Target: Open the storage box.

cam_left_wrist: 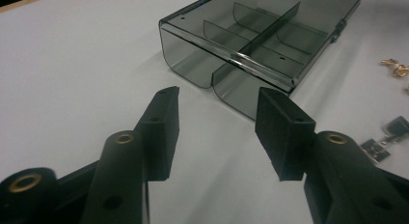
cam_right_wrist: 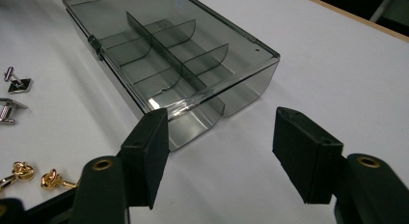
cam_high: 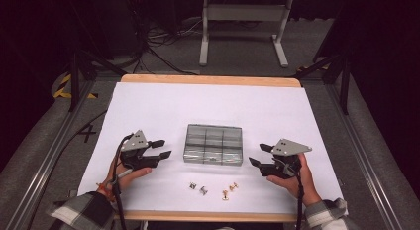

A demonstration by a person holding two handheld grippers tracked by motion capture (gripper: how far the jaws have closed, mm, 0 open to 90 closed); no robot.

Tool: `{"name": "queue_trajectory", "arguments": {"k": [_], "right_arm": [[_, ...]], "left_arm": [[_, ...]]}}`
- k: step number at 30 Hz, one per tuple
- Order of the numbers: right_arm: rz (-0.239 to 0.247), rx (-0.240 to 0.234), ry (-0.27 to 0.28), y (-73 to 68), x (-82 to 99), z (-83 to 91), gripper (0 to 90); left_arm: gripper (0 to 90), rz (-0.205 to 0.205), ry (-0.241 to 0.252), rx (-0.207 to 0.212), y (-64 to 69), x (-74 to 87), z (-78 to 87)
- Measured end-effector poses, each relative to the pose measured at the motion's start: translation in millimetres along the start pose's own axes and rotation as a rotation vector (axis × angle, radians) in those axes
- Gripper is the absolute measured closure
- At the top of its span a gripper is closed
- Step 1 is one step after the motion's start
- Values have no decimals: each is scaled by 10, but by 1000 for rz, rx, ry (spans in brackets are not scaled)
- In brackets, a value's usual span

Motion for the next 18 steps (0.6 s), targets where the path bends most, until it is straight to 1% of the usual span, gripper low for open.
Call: {"name": "queue_trajectory", "arguments": {"k": [1, 3, 4, 5, 7, 8, 9, 12, 13, 15, 16, 17, 18], "right_arm": [[0, -11, 2, -10, -14, -17, 407], [-8, -26, -12, -27, -24, -55, 431], [-6, -45, -17, -42, -19, -83, 442], [-11, -59, -25, -51, -11, -107, 456], [-7, -80, -41, -71, 7, -143, 467], [-4, -85, -51, -81, 15, -162, 473], [-6, -88, -55, -85, 16, -174, 483], [-4, -95, -61, -92, 8, -191, 505], [-7, -110, -64, -93, 3, -223, 522], [0, -118, -72, -100, -2, -260, 544], [-1, -131, -72, -106, -3, -280, 552], [-1, -131, -72, -106, -3, -280, 552], [0, -134, -79, -111, -8, -301, 563]], "left_arm": [[588, 7, -8, 3, -11, -14, -31], [646, 0, -31, -1, -35, -48, -123], [668, -3, -42, -2, -47, -62, -163], [695, 4, -53, -2, -50, -70, -195], [735, -11, -78, 0, -63, -85, -273], [757, -11, -90, -5, -67, -90, -303], [772, -14, -100, -2, -72, -95, -329], [817, -17, -107, 1, -84, -103, -375], [827, -26, -117, 7, -78, -106, -403], [839, -33, -125, 11, -74, -113, -425], [845, -41, -133, 12, -65, -117, -442], [850, -41, -133, 12, -65, -117, -442], [850, -44, -136, 22, -60, -119, -452]]}}
Point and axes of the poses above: each handheld gripper's, and its own axes: z roughly backward along the jaws, x roughly out of its underside, y roughly to its right, the point moved 1 cm from there along -z, roughly forward along the jaws, and after that the axes turned 4 degrees about -y, right-handed, at the moved point
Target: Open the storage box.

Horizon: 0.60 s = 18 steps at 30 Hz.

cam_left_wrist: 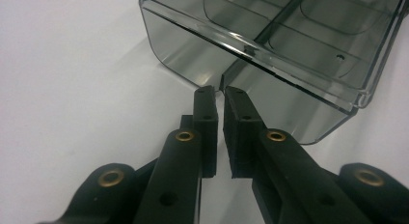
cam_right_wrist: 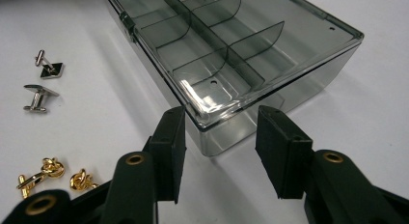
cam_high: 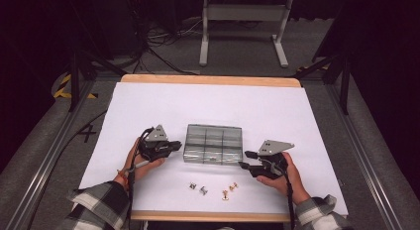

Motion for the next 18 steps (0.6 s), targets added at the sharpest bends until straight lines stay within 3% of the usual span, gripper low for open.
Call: {"name": "queue_trajectory", "arguments": {"k": [5, 10, 18], "right_arm": [[3, -13, 7, 0, -19, -22, 584], [10, -13, 17, -11, -53, -15, 594], [13, -29, 15, 13, -51, -13, 598]], "left_arm": [[855, -17, -12, 37, 47, -18, -40], [900, -40, -20, 37, 94, -28, -5], [900, -32, -5, 64, 121, 7, 29]]}}
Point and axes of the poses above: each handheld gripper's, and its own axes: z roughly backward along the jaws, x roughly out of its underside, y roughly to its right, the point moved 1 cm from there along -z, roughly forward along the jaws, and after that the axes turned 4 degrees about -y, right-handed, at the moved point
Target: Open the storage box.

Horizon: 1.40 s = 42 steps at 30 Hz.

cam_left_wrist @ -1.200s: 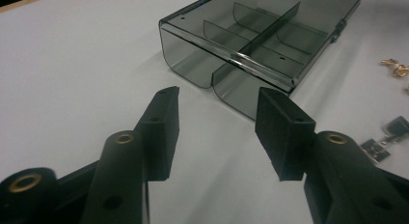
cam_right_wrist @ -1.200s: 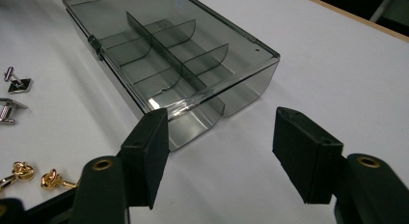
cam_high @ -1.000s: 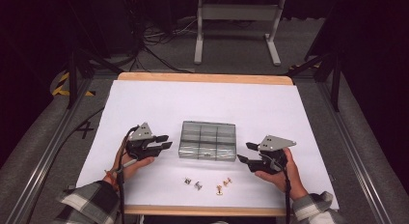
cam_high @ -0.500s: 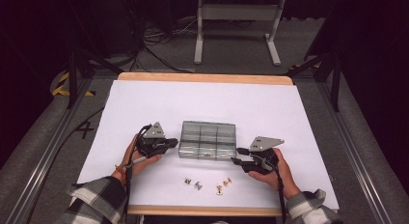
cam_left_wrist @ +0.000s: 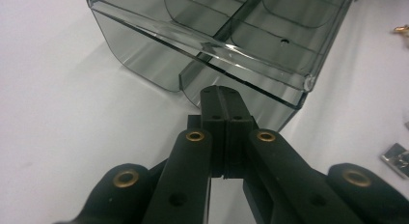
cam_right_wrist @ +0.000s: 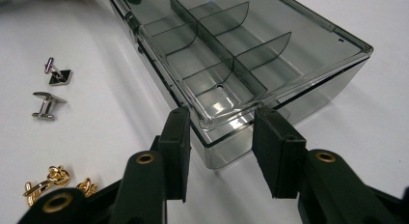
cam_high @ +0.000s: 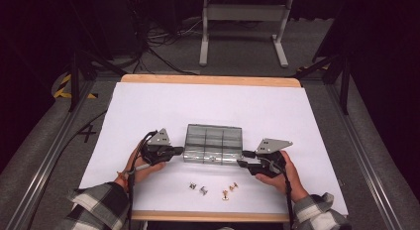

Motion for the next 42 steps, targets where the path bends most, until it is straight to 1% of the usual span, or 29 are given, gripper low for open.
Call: {"name": "queue_trajectory", "arguments": {"k": [2, 4, 5, 6, 8, 9, 11, 13, 14, 15, 16, 17, 19, 20, 21, 23, 24, 25, 27, 28, 29, 30, 31, 32, 34, 36, 37, 39, 42], "right_arm": [[-2, -9, 3, 10, 1, -1, 600], [2, -10, 0, 14, 0, 2, 600], [1, -12, 1, 18, 0, 3, 601], [-2, -15, 2, 24, 1, 4, 602], [-1, -17, 4, 32, -4, 9, 615], [-1, -20, 10, 32, -8, 13, 621], [1, -17, 9, 24, -11, 13, 621], [5, -8, 9, 20, -13, 21, 623], [5, -8, 9, 20, -13, 21, 623], [5, -6, 12, 19, -16, 26, 627], [9, -3, 15, 18, -20, 37, 629], [9, 1, 17, 17, -25, 46, 629], [8, 6, 24, 22, -35, 62, 630], [8, 9, 30, 23, -39, 68, 630], [6, 16, 33, 23, -44, 75, 630], [10, 22, 36, 22, -54, 82, 633], [12, 32, 36, 15, -62, 89, 641], [14, 36, 38, 14, -67, 93, 646], [20, 44, 39, 9, -79, 103, 655], [18, 48, 43, 9, -82, 109, 663], [16, 50, 47, 12, -86, 114, 671], [18, 52, 47, 13, -89, 116, 672], [18, 52, 47, 13, -89, 116, 672], [23, 62, 50, 11, -96, 121, 683], [25, 74, 55, 10, -115, 128, 692], [30, 85, 61, 10, -130, 132, 706], [28, 90, 64, 11, -136, 133, 708], [32, 95, 64, 14, -141, 128, 708], [34, 115, 65, 21, -141, 128, 694]], "left_arm": [[900, -6, -10, 7, 16, 16, -6], [900, -2, -10, 9, 25, 29, -9], [900, -5, -13, 4, 28, 23, -7], [900, -19, -17, -7, 35, 7, 3], [896, -14, 3, -14, 35, -7, 31], [877, -14, 11, -10, 31, -10, 47], [859, -14, 15, -23, 28, -14, 65], [820, -13, 17, -29, 22, -11, 71], [820, -15, 22, -27, 17, -9, 77], [808, -11, 27, -34, 18, -9, 86], [784, -10, 32, -44, 14, -12, 96], [752, -3, 47, -42, 9, -13, 113], [714, -6, 62, -54, 1, -18, 137], [678, 1, 69, -58, -4, -20, 151], [657, -2, 79, -61, -13, -21, 170], [610, 1, 89, -90, -13, -29, 189], [587, 1, 96, -85, -12, -32, 192], [583, -5, 104, -85, -9, -38, 192], [542, -15, 100, -103, 4, -58, 179], [528, -24, 93, -100, 9, -71, 167], [515, -19, 84, -107, 12, -84, 153], [508, -18, 80, -120, 9, -105, 145], [503, -18, 80, -120, 9, -105, 145], [503, -14, 93, -116, 0, -122, 146], [497, -14, 104, -125, -11, -156, 140], [495, -13, 120, -124, -15, -187, 127], [493, -11, 118, -123, -17, -204, 119], [489, -20, 125, -131, -15, -233, 101], [491, -31, 118, -137, -12, -251, 71]]}}
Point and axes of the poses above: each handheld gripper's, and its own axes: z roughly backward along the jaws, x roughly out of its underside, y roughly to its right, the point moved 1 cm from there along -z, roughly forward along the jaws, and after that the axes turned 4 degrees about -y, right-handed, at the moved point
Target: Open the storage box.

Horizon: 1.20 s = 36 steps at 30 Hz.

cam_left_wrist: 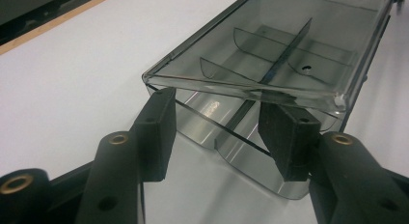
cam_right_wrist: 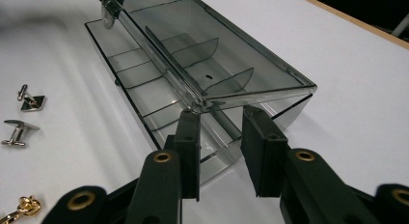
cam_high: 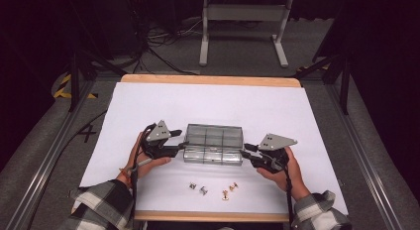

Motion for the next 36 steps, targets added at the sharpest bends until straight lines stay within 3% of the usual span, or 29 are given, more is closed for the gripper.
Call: {"name": "queue_trajectory", "arguments": {"k": [7, 13, 21, 23, 25, 30, 36], "right_arm": [[28, 87, 15, 65, 8, 21, 574], [107, 114, 59, 65, -33, -20, 630], [144, 129, 93, 40, -85, -28, 738], [149, 139, 100, 38, -106, -18, 748], [142, 136, 105, 46, -117, -16, 751], [118, 123, 119, 91, -143, -10, 772], [94, 98, 135, 125, -164, -4, 774]], "left_arm": [[479, -13, 2, -23, -17, -11, -17], [410, 11, -3, -41, -71, -80, -38], [516, -46, 31, -48, -41, -143, -46], [524, -38, 46, -53, -36, -158, -43], [572, -32, 57, -30, -38, -164, -42], [695, -86, 55, -67, -36, -176, -9], [734, -102, 55, -86, -19, -184, 44]]}}
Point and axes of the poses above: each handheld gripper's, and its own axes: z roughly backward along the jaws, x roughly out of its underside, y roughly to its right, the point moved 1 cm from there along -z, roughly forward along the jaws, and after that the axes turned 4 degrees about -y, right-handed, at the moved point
